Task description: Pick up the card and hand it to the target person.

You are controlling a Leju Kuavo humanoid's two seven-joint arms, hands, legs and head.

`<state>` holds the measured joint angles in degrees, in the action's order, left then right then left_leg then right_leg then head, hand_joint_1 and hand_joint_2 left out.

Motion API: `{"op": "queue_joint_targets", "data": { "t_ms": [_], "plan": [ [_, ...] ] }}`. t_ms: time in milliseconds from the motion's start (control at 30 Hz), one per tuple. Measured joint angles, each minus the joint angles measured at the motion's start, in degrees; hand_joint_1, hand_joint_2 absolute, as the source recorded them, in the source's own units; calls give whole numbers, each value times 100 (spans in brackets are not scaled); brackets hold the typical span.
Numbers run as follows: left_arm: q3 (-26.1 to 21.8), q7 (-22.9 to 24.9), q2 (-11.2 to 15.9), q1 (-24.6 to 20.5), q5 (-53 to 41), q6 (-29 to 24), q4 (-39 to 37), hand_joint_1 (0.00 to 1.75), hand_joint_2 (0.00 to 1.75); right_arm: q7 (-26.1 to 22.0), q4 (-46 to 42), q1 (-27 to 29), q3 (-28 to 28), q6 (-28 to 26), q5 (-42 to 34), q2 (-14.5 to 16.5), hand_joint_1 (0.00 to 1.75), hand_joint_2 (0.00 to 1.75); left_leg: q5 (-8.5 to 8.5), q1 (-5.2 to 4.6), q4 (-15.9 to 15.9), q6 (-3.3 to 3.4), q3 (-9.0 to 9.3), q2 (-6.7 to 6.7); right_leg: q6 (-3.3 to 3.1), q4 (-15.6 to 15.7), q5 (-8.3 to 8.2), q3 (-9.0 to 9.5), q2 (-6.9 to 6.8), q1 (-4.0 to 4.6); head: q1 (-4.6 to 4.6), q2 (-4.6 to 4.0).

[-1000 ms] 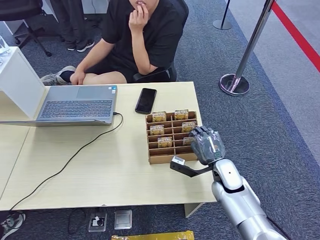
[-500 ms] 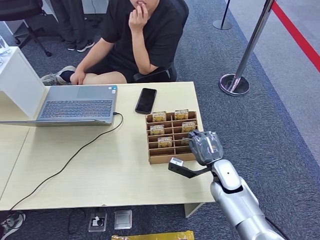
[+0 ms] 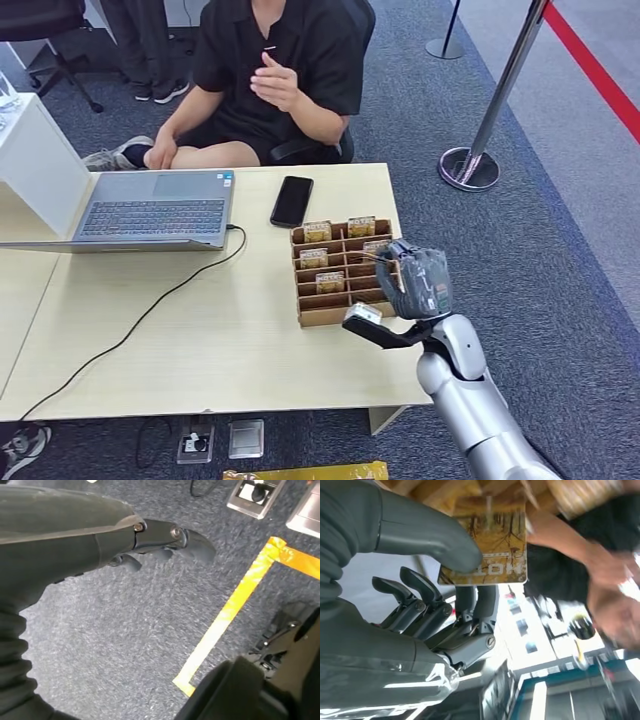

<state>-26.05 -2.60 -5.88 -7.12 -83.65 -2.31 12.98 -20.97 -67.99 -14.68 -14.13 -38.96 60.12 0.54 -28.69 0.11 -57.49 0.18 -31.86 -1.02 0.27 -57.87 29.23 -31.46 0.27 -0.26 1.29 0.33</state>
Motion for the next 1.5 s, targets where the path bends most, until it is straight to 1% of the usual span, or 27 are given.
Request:
{"op": "queue_joint_targets", "data": {
  "t_ms": [133, 233, 367, 533, 600, 667, 733, 800, 833, 867, 933, 967, 1133, 1233, 1333, 1400, 1500],
  "plan": [
    [-1, -5, -2, -79, -7, 7, 0, 0, 175, -544, -422, -19, 96, -58, -311, 224, 175, 175, 0, 0, 1, 0, 1, 2, 0, -2, 0, 1, 1, 0, 1, -1],
    [-1, -43, -7, -132, -9, 10, 0, 0, 175, -693, -571, -80, 120, -62, -344, 403, 175, 175, 1, 0, 1, 0, 0, 1, 0, -3, 0, 1, 0, 0, 1, 0],
    [1, -69, -7, -181, -22, 22, 0, 0, 175, -521, -542, -273, 25, -62, -179, 577, 175, 175, 1, 0, 1, 0, 0, 2, 0, -5, 0, 1, 1, 0, 2, -2],
    [3, -50, -7, -158, -78, 65, -2, 0, 175, -161, -183, -615, -262, -60, -38, 748, 175, 175, 2, 0, 1, 1, -2, 0, 0, -6, 0, -2, 1, 0, 0, -1],
    [5, -50, -7, -160, -92, 77, -2, 0, 87, -41, 44, -777, -363, -60, 48, 799, 175, 175, 3, 0, 1, 1, -2, 0, 0, -6, 0, -2, 1, 0, 1, -1],
    [13, -74, -7, -162, -118, 115, -2, 0, 87, 53, 279, -929, -426, -60, 176, 852, 175, 175, 3, 0, 1, 1, -2, 1, 0, -6, 0, -2, 1, 0, 1, 0],
    [28, -108, -7, -165, -150, 170, -2, 0, 175, 103, 485, -1058, -452, -60, 302, 906, 175, 175, 3, 0, 0, 1, -2, 0, 0, -6, 0, -2, 1, 0, 2, -1],
    [44, -111, -7, -172, -173, 196, -2, 0, 87, 98, 656, -1168, -450, -61, 427, 966, 102, 175, 3, 0, 0, 1, -1, 0, 0, -6, 0, -2, 1, 0, 3, -2],
    [49, -108, -7, -175, -178, 198, -2, 0, 44, 81, 730, -1212, -441, -62, 487, 995, 58, 175, 3, 0, 0, 1, -1, 1, 0, -6, 0, -2, 1, 0, 3, -1],
    [51, -104, -7, -176, -180, 197, -3, 0, 0, 62, 792, -1245, -429, -62, 536, 1020, 15, 131, 3, 0, 0, 1, -1, 1, 0, -6, 0, -3, 1, 0, 3, -1],
    [50, -104, -7, -175, -164, 185, -4, 0, 0, 17, 879, -1275, -382, -63, 624, 1065, 0, 44, 3, 0, 0, 1, -2, 0, 0, -6, 0, -4, 1, 0, 2, -1],
    [49, -100, -6, -174, -156, 178, -4, 0, 0, -8, 907, -1280, -341, -64, 669, 1089, 0, 0, 3, 0, 0, 1, -2, -1, 0, -6, 0, -4, 1, 0, 3, -1],
    [46, -38, -8, -167, -149, 179, -6, 0, 0, -102, 979, -1256, 14, -64, 886, 1169, 0, 0, 3, 0, -1, 1, -2, 1, 0, -5, 0, -5, 1, 0, 0, -1],
    [45, 7, -9, -145, -140, 133, -10, 0, 0, -227, 984, -1151, 391, -65, 913, 1187, 0, 0, 3, 0, -2, 1, -2, -1, 0, -4, 0, -4, 0, 0, 4, -1],
    [44, 8, -9, -114, -110, 73, -14, 0, 0, -338, 1013, -1024, 928, -65, 875, 1185, 0, 0, 3, 0, -2, 1, -3, -1, 0, -3, 0, -5, 0, 0, 7, -1],
    [38, 9, -8, -93, -88, 59, -15, 0, 0, -326, 1097, -952, 1348, -65, 897, 1166, 0, 0, 2, 0, -2, 1, -3, -1, 0, -2, 0, -5, -1, 0, 2, -1],
    [20, 29, -7, -31, -72, 41, -20, 0, 0, -246, 1413, -841, 2153, -64, 979, 1066, 0, 0, 2, 0, -3, 1, -4, -2, 0, 0, 0, -6, -1, 0, 2, -1]
  ]
}}
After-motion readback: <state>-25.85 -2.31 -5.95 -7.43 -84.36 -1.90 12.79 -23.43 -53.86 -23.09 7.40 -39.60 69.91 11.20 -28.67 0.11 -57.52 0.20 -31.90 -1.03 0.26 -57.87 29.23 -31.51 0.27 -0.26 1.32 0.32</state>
